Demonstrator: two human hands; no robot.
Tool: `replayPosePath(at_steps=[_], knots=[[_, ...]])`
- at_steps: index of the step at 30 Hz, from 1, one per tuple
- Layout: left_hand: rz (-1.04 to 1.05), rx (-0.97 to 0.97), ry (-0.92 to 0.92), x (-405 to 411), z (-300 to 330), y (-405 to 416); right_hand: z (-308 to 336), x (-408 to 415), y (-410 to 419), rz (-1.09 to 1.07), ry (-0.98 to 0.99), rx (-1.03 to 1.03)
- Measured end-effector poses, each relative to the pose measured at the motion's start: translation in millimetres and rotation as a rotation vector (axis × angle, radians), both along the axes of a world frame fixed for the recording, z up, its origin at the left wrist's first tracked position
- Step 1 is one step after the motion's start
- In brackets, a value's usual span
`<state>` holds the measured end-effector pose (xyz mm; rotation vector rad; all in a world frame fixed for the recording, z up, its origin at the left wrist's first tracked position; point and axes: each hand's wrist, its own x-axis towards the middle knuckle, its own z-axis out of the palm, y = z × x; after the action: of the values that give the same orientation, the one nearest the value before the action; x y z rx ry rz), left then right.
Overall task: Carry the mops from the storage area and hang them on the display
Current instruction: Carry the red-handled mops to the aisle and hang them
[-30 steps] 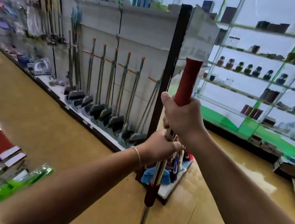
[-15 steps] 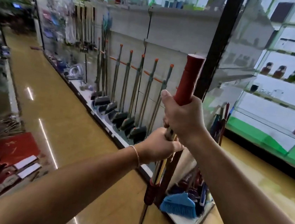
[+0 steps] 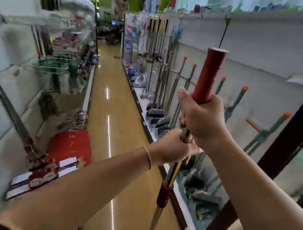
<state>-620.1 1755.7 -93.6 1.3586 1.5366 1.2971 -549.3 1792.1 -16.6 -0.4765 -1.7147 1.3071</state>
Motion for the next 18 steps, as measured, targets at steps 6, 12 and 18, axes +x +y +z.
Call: replayPosePath(at_steps=[6, 12, 18], knots=[[0.113, 0.019, 0.048, -56, 2, 29, 7, -58, 38, 0.152, -0.02, 0.022], [0.091, 0.035, 0.034, -135, -1, 55, 14, -125, 74, 0.247, -0.011, 0.05], [0.049, 0.108, 0.006, -220, 6, 83, 26, -205, 120, 0.283, 0.007, 0.044]])
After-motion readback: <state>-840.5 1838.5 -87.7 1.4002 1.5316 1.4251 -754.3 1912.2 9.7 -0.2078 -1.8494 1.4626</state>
